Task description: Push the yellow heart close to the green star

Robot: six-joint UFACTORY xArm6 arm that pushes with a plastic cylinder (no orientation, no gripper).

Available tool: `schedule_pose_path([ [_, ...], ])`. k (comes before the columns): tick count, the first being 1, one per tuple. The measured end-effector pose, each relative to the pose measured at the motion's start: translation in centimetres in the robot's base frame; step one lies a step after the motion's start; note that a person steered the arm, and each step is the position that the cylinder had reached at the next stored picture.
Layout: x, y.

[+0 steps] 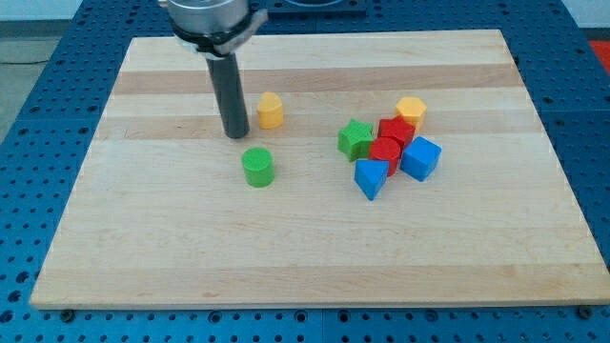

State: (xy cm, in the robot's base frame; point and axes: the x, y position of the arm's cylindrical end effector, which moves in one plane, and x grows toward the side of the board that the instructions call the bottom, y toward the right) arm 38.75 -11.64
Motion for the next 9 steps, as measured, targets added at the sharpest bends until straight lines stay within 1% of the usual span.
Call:
schedule_pose_path([
  [1,-2.6,0.7],
  [3,-3.5,4.7],
  [4,-3.5,6.0],
  [5,-4.3,6.4],
  [7,-4.2,8.2],
  [9,-2.6,10.6],
])
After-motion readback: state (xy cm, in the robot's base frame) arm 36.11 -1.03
